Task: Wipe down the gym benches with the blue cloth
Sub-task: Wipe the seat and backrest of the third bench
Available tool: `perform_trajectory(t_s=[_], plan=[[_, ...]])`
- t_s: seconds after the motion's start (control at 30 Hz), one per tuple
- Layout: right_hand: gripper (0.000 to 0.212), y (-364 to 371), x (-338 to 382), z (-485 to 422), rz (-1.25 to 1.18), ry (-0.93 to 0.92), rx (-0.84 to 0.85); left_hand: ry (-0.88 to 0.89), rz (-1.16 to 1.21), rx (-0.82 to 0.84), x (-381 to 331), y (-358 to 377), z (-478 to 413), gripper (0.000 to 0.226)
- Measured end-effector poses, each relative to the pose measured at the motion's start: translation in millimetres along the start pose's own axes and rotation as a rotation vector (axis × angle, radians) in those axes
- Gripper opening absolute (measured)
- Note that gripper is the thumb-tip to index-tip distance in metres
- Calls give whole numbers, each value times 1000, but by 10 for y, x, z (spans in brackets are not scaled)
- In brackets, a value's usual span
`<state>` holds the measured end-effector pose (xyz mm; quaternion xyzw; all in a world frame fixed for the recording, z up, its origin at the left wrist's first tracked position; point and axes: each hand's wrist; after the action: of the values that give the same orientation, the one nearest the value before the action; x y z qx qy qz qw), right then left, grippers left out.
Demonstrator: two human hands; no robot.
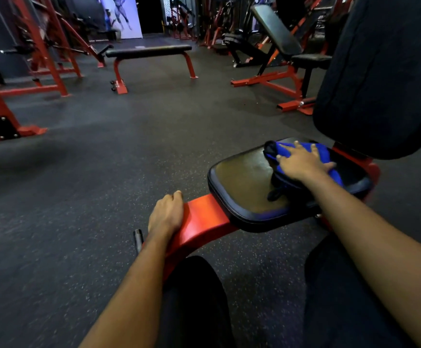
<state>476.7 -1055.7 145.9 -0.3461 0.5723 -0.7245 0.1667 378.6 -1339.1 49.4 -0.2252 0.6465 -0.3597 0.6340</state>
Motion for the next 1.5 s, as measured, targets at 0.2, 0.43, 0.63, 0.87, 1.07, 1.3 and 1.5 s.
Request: perform_trajectory(t_s=[0.2,0.43,0.63,0.87,1.07,1.3,1.5], plan=[[51,488,322,1041,-70,-24,-256,44,50,-9,26,4,-58,66],[47,730,213,1292,-173,-123,-391,190,302,-42,-271,-84,-135,69],[59,152,-990,198,-317,213,-384,380,294,-39,-968,-81,-112,57],[49,-183,-795,-282,-57,131,-226,287,43,115,-1412,43,-100,69],[49,120,53,-109,85,-492,-87,189,57,36,-1489,91,-64,73],[45,-123,-707,-340,-66,-442,-196,83,-63,-102,-1939,99,-50,74],[42,-358,-903,-359,-612,-517,-547,386,250,148,-2830,229,33,67]])
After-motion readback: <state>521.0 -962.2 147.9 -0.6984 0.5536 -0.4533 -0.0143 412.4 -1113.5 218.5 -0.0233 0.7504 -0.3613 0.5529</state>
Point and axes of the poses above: each hand's wrist, its own z-axis away from the middle knuckle, its own y-axis out of the palm, x = y × z, and after that the axes turned 1 degree about y, right-handed
